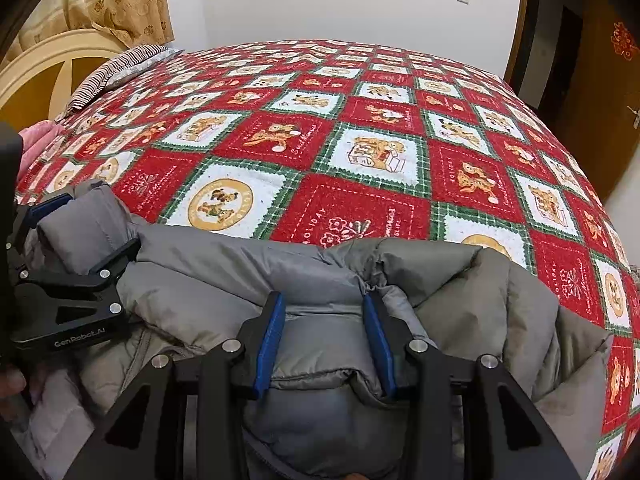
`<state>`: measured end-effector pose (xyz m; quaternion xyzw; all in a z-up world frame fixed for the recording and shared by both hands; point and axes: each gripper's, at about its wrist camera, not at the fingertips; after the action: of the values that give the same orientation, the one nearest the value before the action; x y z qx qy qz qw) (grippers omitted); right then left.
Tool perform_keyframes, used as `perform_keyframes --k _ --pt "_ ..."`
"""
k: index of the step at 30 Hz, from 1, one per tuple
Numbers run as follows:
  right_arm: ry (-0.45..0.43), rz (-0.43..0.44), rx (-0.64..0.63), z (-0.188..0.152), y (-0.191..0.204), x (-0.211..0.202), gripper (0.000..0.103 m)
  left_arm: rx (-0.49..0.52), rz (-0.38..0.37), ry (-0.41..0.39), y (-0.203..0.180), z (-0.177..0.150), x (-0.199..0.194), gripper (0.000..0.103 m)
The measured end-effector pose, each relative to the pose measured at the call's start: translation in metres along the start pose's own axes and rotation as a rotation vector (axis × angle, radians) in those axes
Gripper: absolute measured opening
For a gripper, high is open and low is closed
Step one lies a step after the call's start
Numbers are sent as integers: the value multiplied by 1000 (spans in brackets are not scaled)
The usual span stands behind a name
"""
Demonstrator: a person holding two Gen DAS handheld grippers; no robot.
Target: Fold large clothes
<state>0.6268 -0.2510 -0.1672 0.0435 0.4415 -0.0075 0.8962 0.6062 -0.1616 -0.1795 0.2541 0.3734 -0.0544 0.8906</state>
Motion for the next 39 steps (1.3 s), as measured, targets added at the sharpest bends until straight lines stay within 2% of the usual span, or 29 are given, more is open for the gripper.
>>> perform_keyframes --k 8,21,35,37,39 --pt "-16 -41 -17 -2 6 3 42 12 26 -7 -5 -1 0 103" --pt "-17 -63 -30 -3 9 6 42 -22 -35 14 1 -2 7 103" --pt "-6 -75 -50 -1 12 6 43 -16 -33 32 3 3 3 103" --pt "-2 -62 -67 1 11 1 46 -18 -45 43 10 7 -13 103" --pt "-4 -58 -54 1 5 -18 59 -13 -72 20 19 6 -36 103"
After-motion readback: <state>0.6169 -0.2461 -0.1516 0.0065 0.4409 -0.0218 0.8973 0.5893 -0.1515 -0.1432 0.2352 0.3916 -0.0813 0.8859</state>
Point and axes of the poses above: each gripper's, at about its wrist camera, not at the fingertips, and x roughly the way its jaws point, y to its left, z to its top, and after that the axes turned 9 degrees about x, right-handed
